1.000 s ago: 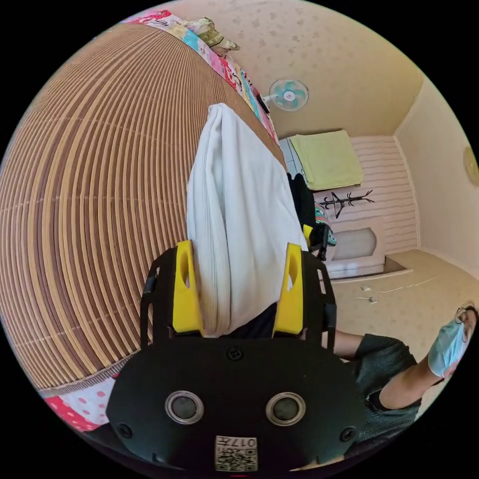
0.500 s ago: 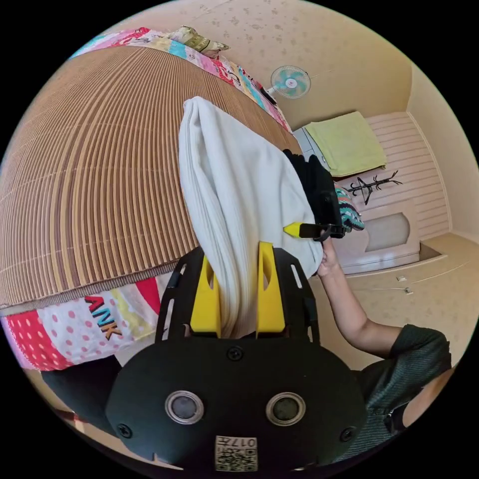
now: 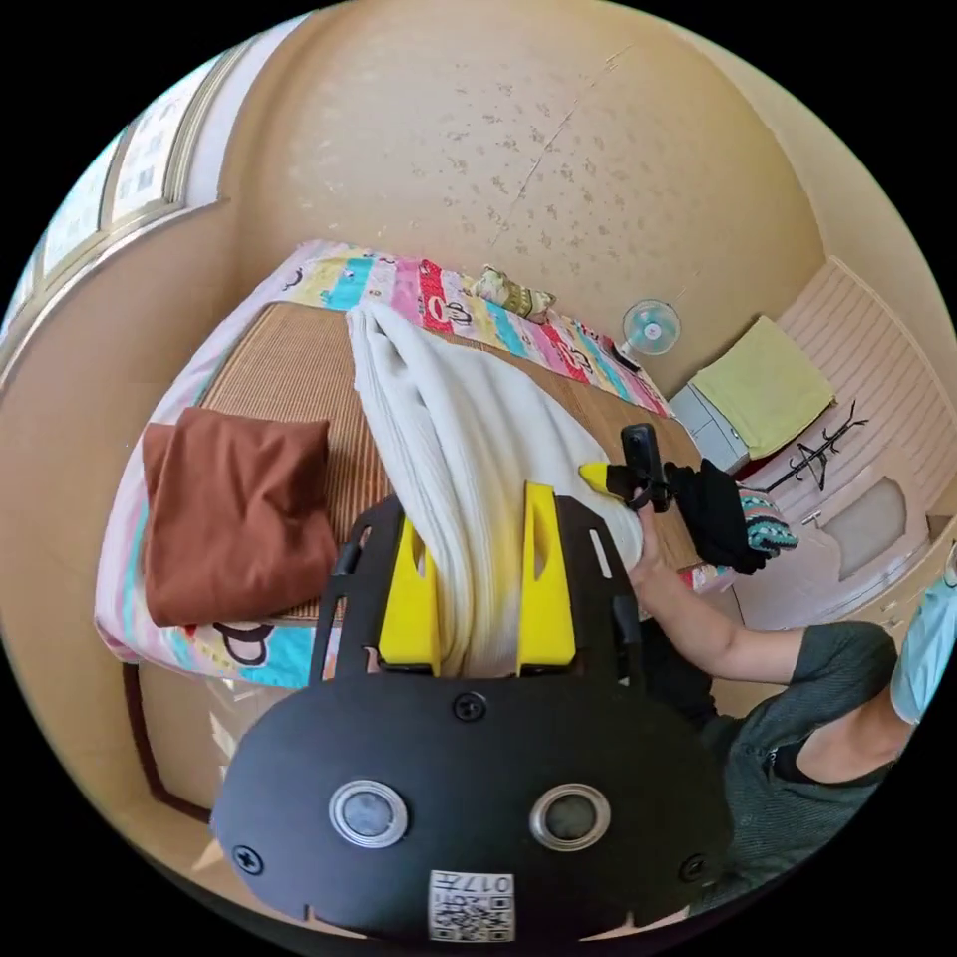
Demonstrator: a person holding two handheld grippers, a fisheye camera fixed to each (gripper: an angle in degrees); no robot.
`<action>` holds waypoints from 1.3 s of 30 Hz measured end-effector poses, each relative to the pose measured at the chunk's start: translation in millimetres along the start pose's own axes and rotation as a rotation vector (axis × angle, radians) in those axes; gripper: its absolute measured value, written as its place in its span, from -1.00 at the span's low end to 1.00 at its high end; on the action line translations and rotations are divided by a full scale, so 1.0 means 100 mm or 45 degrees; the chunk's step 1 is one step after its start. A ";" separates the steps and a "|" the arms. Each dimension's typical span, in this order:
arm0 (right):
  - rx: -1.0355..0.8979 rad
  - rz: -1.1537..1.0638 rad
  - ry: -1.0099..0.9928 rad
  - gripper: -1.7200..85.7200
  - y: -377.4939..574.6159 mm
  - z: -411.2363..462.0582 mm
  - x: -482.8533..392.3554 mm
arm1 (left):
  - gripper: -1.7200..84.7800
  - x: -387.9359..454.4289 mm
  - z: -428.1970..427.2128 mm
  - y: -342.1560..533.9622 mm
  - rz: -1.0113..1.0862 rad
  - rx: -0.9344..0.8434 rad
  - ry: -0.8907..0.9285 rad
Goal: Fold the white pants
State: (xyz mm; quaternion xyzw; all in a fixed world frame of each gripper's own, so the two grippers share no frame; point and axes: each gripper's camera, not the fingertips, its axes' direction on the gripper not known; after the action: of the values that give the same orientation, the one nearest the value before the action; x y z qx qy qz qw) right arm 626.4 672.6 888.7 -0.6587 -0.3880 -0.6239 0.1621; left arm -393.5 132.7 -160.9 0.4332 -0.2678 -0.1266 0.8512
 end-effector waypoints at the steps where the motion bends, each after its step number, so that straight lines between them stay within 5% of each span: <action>1: 0.011 0.015 0.019 -0.62 -0.21 0.43 0.01 | -0.60 -0.18 -0.11 -0.03 -0.075 0.018 -0.035; 5: 0.027 0.405 0.356 -0.58 -0.30 1.31 0.46 | -0.52 -1.09 -0.71 0.29 -0.481 0.204 -0.248; 11: 0.055 0.319 0.779 -0.58 0.69 0.74 0.48 | -0.49 -0.28 0.22 1.30 -0.281 0.203 -0.400; 14: 0.250 0.110 1.288 -0.52 1.22 0.05 -0.08 | -0.35 0.45 1.03 1.57 -0.130 0.229 -0.275; 17: 0.341 0.091 1.737 -0.33 1.49 -0.48 -0.43 | -0.27 1.06 1.81 1.56 -0.044 0.228 0.036; 19: 0.359 0.150 1.911 -0.24 1.55 -0.78 -0.48 | -0.22 1.40 2.27 1.44 -0.015 0.179 0.047; 26: 0.356 0.480 2.124 -0.13 1.56 -1.41 -0.10 | -0.01 2.02 3.86 0.99 -0.082 -0.055 -0.151; 32: 0.298 0.808 2.009 -0.08 1.70 -1.35 0.52 | -0.06 2.17 4.51 1.16 -0.058 -0.154 -0.442; 39: 0.267 0.745 2.062 -0.10 1.61 -0.97 0.47 | -0.10 2.19 4.78 1.30 -0.061 -0.219 -0.552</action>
State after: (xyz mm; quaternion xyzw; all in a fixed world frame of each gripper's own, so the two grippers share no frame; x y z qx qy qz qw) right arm 669.9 514.9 993.5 -0.0666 -0.0238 -0.7950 0.6025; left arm -485.8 -208.1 249.4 0.3281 -0.4222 -0.2592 0.8043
